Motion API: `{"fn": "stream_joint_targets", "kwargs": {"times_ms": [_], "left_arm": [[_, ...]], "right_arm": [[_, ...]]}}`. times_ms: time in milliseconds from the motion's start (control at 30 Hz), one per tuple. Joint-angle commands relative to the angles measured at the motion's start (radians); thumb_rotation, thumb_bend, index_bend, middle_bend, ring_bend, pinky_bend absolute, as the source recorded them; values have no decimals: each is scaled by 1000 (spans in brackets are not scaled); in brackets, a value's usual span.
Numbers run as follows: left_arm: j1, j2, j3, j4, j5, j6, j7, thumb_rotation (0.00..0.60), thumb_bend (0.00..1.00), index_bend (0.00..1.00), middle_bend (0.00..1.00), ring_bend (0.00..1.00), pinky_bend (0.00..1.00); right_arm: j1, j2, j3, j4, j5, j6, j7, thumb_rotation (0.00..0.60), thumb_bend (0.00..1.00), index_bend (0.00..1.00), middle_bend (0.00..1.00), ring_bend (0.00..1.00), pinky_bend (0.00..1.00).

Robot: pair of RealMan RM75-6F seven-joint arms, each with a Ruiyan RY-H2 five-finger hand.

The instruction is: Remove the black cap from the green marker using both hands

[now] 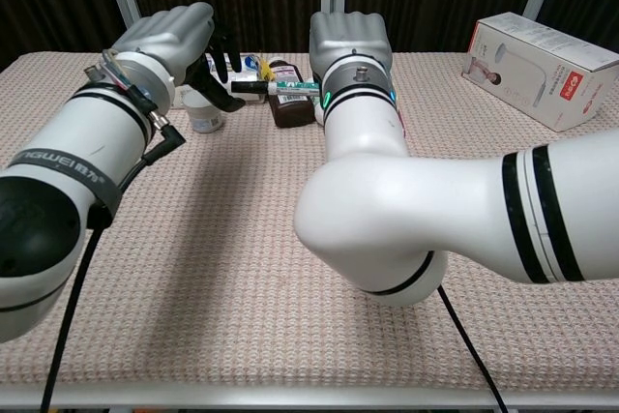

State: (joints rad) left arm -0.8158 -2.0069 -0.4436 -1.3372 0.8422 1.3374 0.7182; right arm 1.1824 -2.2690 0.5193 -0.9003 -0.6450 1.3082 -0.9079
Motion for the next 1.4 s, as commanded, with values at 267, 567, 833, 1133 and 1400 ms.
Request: {"fn": "stream_joint_targets", "kwargs": {"times_ms": [267,567,833,1133,1400], "left_arm": [[-2,-8,3,27,2,-9,-18,600,220,453,469,396,452],[18,11,10,24,1,0,-23,600,218,452,469,396,450],[13,-3,12,8,1,-2,-21,600,219,452,469,396,450],[-22,-27,-7,15,-15,-16,10,600,218,478,492,429,481],[-36,-49,-9,29,-37,-27,24,600,219,517,531,466,511]], "right_arm": [[-81,22,-28,-46,-44,29,-3,600,256,656,603,483,544],[-159,66,-45,-125,-73,39,-12,600,259,659,605,483,544],[-163,58,-25,-138,-89,34,-23,600,259,660,606,483,544],[-171,49,-10,-156,-106,40,-27,600,262,662,607,483,544],[-179,53,-1,-169,-118,34,-26,600,262,665,608,483,544]]}}
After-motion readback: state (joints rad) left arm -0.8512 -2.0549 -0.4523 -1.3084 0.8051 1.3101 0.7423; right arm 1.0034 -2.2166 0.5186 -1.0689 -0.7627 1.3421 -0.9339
